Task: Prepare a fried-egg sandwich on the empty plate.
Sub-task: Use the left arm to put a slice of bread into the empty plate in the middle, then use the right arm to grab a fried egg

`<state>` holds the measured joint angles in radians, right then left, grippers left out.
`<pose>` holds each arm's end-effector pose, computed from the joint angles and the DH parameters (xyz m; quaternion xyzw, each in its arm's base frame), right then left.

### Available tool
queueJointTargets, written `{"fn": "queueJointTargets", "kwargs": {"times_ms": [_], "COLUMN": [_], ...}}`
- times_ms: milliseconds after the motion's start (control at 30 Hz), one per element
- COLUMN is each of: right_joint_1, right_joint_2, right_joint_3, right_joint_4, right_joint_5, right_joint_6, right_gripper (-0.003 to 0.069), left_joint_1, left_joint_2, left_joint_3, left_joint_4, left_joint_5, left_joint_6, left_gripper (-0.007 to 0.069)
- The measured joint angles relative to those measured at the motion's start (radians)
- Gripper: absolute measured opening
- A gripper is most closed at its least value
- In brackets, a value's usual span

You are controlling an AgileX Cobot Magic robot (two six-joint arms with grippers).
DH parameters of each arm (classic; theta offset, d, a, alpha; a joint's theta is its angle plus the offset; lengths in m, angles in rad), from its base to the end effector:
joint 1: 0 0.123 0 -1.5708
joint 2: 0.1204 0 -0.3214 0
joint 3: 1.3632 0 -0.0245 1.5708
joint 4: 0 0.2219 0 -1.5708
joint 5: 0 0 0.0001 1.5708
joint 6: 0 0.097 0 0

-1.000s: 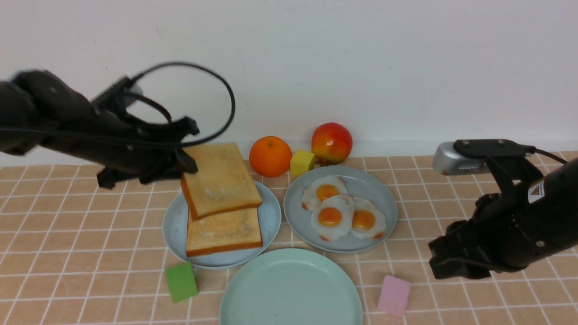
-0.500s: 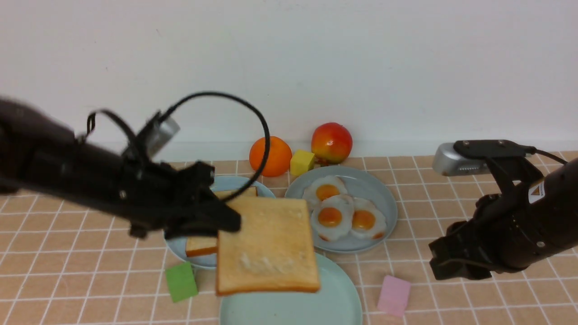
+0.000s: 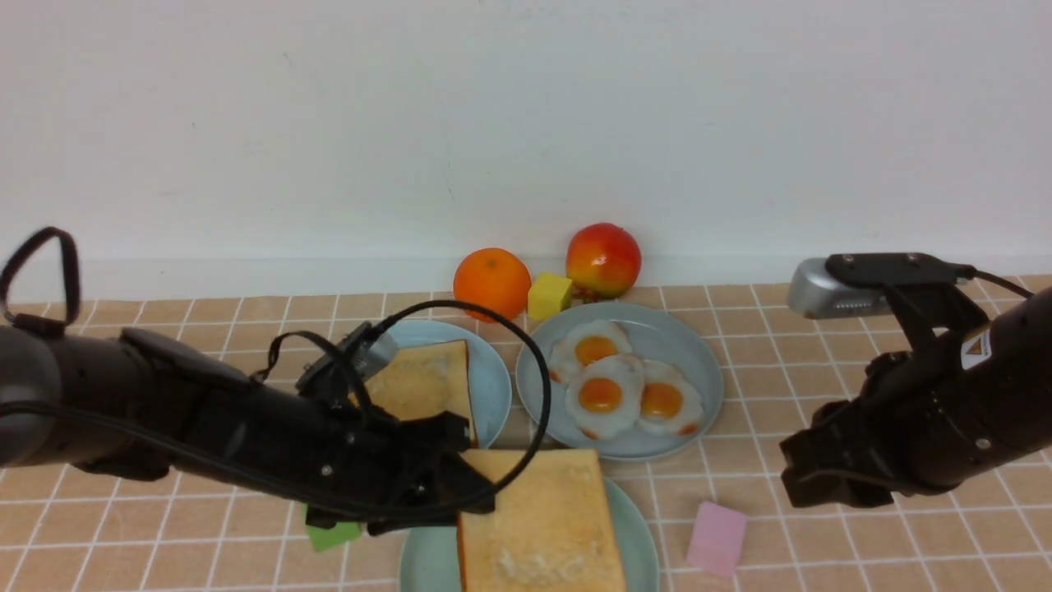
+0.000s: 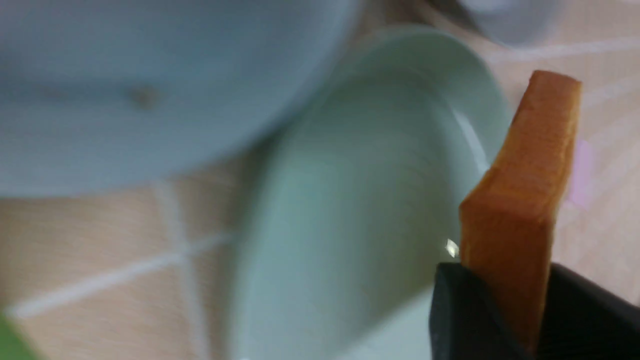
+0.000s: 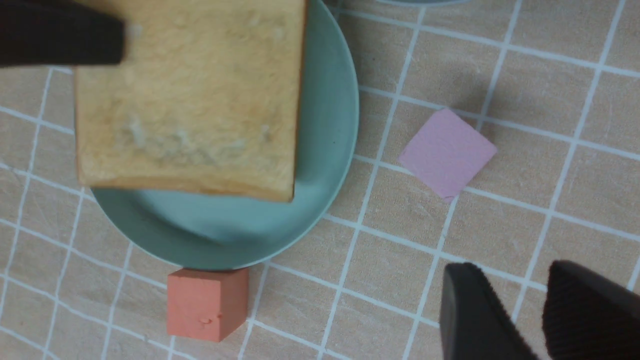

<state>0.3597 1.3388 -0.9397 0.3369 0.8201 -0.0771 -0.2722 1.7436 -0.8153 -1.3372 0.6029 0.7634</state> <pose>0.2026 0.1013 0.3136 -0.1256 0.9578 0.1733 0.1921 0.2772 -0.1330 0.2136 -0.0358 0.9217 -0.3596 0.1414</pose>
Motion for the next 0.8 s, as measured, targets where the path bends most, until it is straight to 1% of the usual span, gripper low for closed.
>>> {"fn": "queueJointTargets", "kwargs": {"times_ms": [133, 200, 267, 333, 400, 433, 500, 533, 600, 633, 700, 800], "right_joint_1": [0.000, 0.000, 0.000, 0.000, 0.000, 0.000, 0.000, 0.000, 0.000, 0.000, 0.000, 0.000], "right_joint_2": [0.000, 0.000, 0.000, 0.000, 0.000, 0.000, 0.000, 0.000, 0.002, 0.002, 0.020, 0.077], "right_joint_3": [0.000, 0.000, 0.000, 0.000, -0.001, -0.004, -0.019, -0.019, -0.053, -0.061, -0.106, -0.194], "right_joint_4": [-0.002, -0.003, -0.008, -0.011, -0.016, -0.021, -0.050, -0.050, -0.085, -0.090, -0.099, -0.102], "right_joint_5": [0.005, 0.005, -0.001, -0.006, -0.005, -0.005, -0.001, 0.000, 0.005, 0.005, 0.006, 0.007], "right_joint_6": [0.000, 0.000, 0.001, 0.013, 0.032, 0.035, 0.044, 0.045, 0.064, 0.065, 0.077, 0.077], "right_gripper": [0.0239, 0.0239, 0.0239, 0.0242, 0.0248, 0.0252, 0.0279, 0.0279, 0.0325, 0.0333, 0.0377, 0.0428], "left_joint_1": [0.000, 0.000, 0.000, 0.004, 0.020, 0.030, 0.058, 0.060, 0.082, 0.083, 0.086, 0.086], "left_joint_2": [0.001, 0.001, -0.004, -0.022, -0.053, -0.063, -0.111, -0.116, -0.167, -0.175, -0.211, -0.238], "left_joint_3": [0.000, 0.000, 0.000, -0.005, -0.026, -0.035, -0.088, -0.094, -0.165, -0.178, -0.254, -0.352], "left_joint_4": [0.007, 0.015, 0.058, 0.117, 0.203, 0.233, 0.353, 0.364, 0.490, 0.511, 0.610, 0.666], "left_joint_5": [-0.022, -0.013, -0.006, -0.016, -0.028, -0.029, -0.028, -0.025, 0.010, 0.015, 0.087, 0.199], "left_joint_6": [-0.020, -0.023, -0.046, -0.079, -0.138, -0.158, -0.240, -0.247, -0.316, -0.325, -0.368, -0.395], "left_gripper": [0.0353, 0.0387, 0.0458, 0.0496, 0.0530, 0.0538, 0.0556, 0.0557, 0.0561, 0.0560, 0.0556, 0.0522]}}
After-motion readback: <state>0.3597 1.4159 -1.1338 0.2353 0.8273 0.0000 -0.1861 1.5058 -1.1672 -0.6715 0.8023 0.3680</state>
